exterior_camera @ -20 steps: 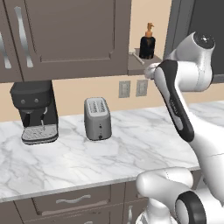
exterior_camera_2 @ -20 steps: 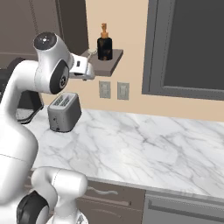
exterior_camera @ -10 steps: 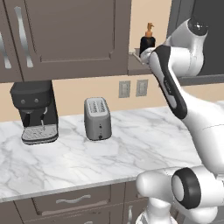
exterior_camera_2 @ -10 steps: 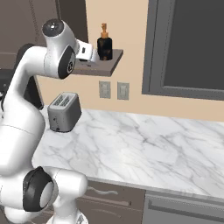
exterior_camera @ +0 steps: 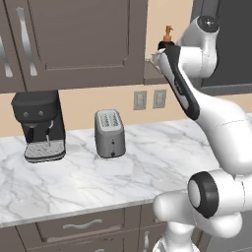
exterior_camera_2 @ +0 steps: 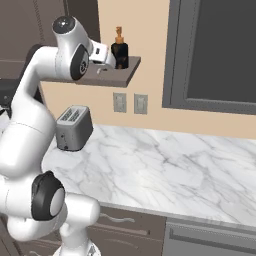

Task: Locate and retrieve the dish brush and soap dispenser from the cabinet. Place them next to the sink.

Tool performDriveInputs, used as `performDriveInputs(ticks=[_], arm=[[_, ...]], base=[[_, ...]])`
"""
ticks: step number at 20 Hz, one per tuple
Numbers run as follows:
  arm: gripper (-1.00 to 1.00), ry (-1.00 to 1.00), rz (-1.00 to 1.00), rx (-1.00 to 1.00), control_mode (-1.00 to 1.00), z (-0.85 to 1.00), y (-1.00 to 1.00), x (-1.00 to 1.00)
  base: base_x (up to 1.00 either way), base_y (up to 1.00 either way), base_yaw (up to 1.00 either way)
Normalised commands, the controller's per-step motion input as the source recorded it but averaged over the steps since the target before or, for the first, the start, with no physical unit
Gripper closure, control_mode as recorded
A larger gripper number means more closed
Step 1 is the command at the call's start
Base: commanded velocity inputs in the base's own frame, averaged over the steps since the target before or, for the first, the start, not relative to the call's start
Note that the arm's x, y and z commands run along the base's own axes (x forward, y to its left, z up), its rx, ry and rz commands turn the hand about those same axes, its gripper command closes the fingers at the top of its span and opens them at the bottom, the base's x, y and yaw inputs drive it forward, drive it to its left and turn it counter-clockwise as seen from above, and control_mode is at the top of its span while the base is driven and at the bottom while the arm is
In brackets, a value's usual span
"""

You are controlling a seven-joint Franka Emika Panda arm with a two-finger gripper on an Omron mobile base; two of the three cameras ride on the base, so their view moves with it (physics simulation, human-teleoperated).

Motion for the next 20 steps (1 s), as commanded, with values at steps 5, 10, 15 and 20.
performDriveInputs(ticks=[5, 10, 15, 20], arm=[[-1.0, 0.0, 0.02, 0.0, -1.0, -0.13, 0.0, 0.29], [-1.0, 0.0, 0.04, -0.02, -1.0, -0.19, 0.01, 0.37], [-1.0, 0.02, 0.08, -0.05, -1.0, 0.0, 0.03, 0.39], [-1.0, 0.07, 0.04, -0.05, -1.0, 0.0, 0.04, 0.3]], base=[[0.0, 0.0, 0.0], [0.0, 0.0, 0.0], [0.0, 0.0, 0.0], [0.0, 0.0, 0.0]])
